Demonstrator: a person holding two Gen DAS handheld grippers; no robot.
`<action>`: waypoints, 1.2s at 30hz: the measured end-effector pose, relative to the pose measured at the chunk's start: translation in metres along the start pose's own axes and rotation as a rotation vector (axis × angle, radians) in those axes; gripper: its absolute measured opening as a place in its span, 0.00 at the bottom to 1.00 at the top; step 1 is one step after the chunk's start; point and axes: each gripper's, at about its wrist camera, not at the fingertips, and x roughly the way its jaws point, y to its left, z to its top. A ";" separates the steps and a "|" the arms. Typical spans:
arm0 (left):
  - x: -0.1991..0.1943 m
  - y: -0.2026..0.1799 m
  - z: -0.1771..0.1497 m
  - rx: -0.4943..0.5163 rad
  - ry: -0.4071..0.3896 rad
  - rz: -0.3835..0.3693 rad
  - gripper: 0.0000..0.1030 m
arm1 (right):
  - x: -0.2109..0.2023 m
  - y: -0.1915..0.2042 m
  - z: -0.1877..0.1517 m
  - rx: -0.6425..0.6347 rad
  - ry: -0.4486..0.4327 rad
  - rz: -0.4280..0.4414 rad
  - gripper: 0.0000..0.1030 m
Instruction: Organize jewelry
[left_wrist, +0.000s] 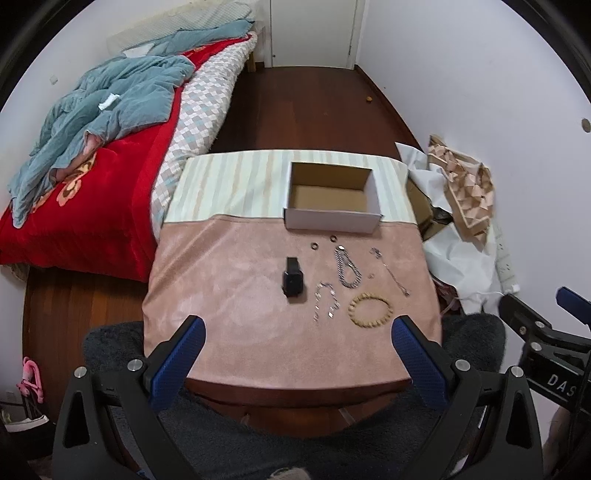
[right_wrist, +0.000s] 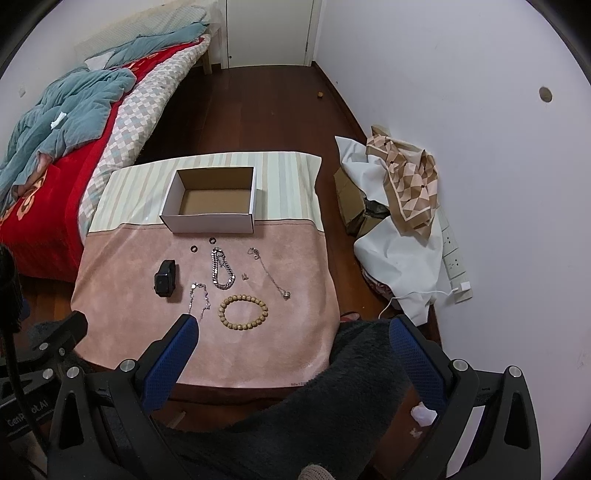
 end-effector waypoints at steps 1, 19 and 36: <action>0.004 0.001 0.003 -0.003 -0.008 0.012 1.00 | 0.007 -0.001 0.002 0.007 0.006 0.002 1.00; 0.189 0.023 0.018 0.058 0.185 0.187 1.00 | 0.229 0.015 0.003 0.089 0.341 0.020 0.91; 0.262 -0.003 0.002 0.089 0.305 0.115 0.60 | 0.294 0.027 -0.027 0.095 0.446 0.070 0.47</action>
